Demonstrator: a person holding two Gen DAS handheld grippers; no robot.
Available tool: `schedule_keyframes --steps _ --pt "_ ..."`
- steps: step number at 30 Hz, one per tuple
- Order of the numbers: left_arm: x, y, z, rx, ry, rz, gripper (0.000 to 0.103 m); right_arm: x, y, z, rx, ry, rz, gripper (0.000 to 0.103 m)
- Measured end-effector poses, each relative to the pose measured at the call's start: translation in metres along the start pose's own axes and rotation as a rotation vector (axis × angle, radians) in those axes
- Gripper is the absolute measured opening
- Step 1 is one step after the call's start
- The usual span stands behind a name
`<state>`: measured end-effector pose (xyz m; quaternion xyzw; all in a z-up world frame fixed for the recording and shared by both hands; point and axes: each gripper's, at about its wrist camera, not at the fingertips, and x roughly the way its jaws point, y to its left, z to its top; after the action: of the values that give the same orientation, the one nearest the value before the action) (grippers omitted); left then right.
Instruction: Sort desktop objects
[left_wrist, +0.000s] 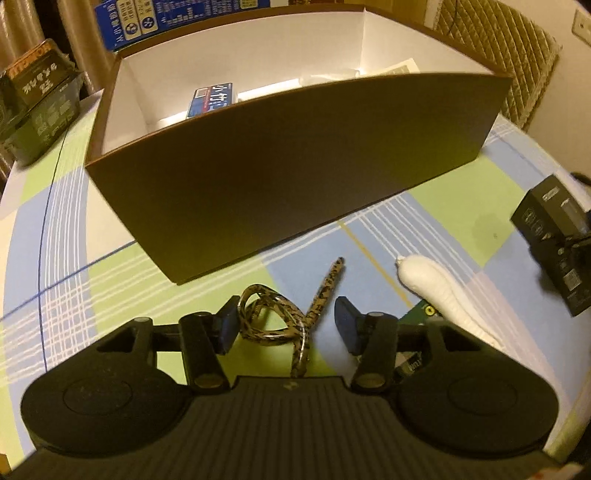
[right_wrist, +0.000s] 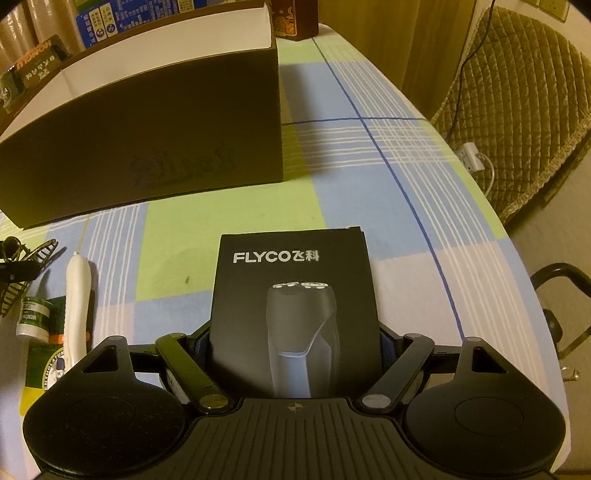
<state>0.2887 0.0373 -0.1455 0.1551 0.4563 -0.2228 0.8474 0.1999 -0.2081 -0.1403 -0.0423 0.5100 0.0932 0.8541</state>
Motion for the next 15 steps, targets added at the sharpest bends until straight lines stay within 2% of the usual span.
schedule_keyframes --steps 3,10,15 --pt "0.008 -0.003 0.0 0.027 0.016 0.007 0.046 0.0 0.001 0.001 -0.008 0.002 -0.002 0.077" --pt "-0.001 0.001 -0.005 -0.012 0.011 0.001 0.035 0.001 0.002 0.0 -0.025 -0.001 -0.006 0.077" --pt "-0.009 0.007 -0.012 -0.049 0.019 0.021 0.034 0.003 0.005 -0.001 -0.052 -0.013 -0.011 0.077"
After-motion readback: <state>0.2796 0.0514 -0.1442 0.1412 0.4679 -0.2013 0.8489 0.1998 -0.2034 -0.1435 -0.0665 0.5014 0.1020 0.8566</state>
